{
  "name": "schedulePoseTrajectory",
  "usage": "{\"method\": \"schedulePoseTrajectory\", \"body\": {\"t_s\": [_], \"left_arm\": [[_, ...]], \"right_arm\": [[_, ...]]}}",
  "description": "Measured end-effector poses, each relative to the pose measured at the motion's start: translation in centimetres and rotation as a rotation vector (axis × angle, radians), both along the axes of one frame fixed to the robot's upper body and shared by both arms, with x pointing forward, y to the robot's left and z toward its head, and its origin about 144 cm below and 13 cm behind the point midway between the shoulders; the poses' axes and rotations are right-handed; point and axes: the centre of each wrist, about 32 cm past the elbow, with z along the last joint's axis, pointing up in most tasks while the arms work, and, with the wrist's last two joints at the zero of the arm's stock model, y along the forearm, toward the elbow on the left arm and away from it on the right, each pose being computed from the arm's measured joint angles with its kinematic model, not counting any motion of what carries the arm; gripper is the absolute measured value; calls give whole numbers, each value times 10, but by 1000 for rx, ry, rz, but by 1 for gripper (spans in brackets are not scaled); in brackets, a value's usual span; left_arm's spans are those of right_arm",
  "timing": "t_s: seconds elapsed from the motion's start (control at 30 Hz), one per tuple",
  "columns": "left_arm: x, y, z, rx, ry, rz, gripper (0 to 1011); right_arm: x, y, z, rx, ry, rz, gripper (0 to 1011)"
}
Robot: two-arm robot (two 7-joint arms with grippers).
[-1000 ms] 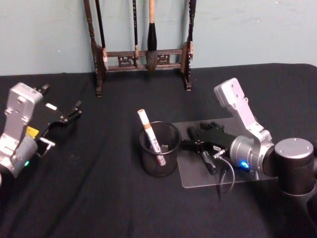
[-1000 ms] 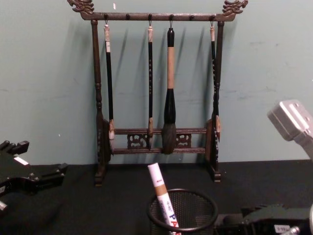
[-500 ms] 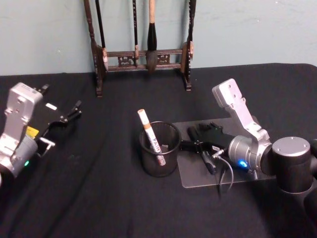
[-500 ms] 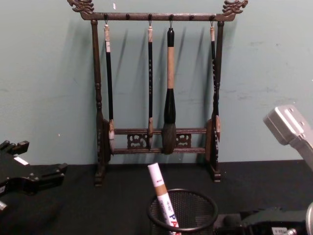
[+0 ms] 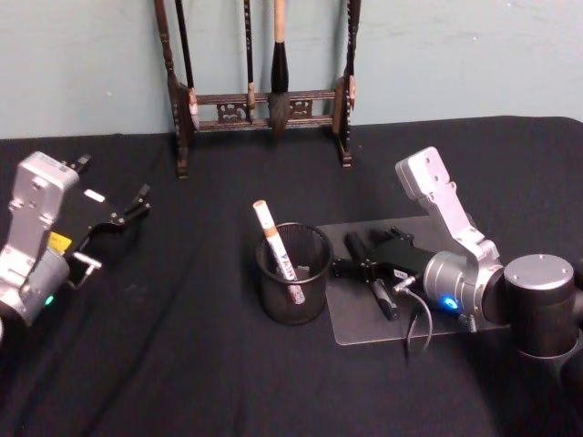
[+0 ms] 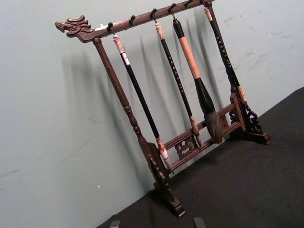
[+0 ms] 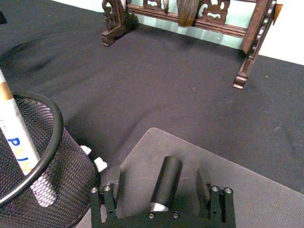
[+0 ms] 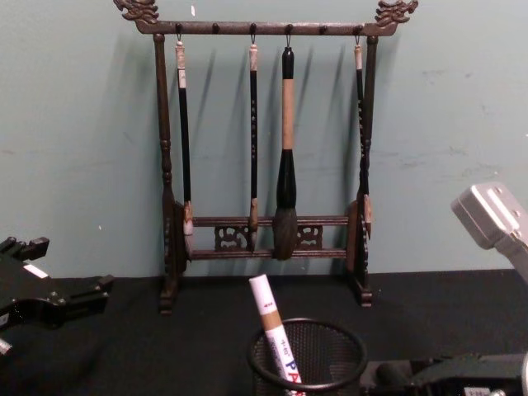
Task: Pick up the water-based marker from the table and place it into the pen holder.
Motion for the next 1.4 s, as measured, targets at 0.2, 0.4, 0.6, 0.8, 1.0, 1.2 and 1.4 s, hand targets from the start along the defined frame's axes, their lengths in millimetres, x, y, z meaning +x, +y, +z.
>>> {"method": "schedulePoseTrajectory", "body": {"t_s": [0.2, 0.4, 0.6, 0.8, 1.0, 1.2, 1.4], "left_arm": [[0, 0, 0, 0, 0, 0, 1001], [0, 0, 0, 0, 0, 0, 1001], [0, 0, 0, 0, 0, 0, 1001], [0, 0, 0, 0, 0, 0, 1001], [0, 0, 0, 0, 0, 0, 1001], [0, 0, 0, 0, 0, 0, 1001], [0, 0, 0, 0, 0, 0, 1001]], "right_arm": [[0, -1, -1, 3, 3, 0, 1002], [-1, -1, -3, 7, 6, 4, 1002], [-1, -2, -4, 9, 6, 5, 1002], [-2, -1, -4, 4, 3, 6, 1002], [-2, -1, -5, -5, -3, 7, 1003], [-2, -1, -5, -11, -4, 8, 1002], [-2, 0, -6, -13, -3, 8, 1002]]}}
